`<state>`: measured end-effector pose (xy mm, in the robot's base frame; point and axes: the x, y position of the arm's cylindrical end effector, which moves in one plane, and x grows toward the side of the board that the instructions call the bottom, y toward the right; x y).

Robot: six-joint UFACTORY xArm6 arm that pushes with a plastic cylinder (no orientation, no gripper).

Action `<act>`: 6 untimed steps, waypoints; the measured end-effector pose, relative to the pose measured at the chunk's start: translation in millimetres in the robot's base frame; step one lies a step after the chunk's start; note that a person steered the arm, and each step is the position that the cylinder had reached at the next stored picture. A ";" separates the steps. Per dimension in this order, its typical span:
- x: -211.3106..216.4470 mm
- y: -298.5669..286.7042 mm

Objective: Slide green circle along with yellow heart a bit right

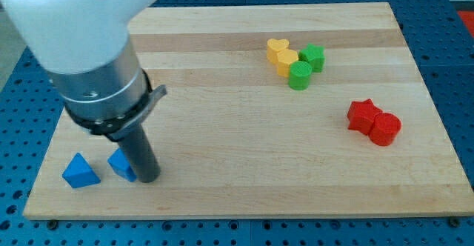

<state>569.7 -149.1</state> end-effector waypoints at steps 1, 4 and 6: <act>-0.5 7.5; -0.5 269.7; -19.0 400.0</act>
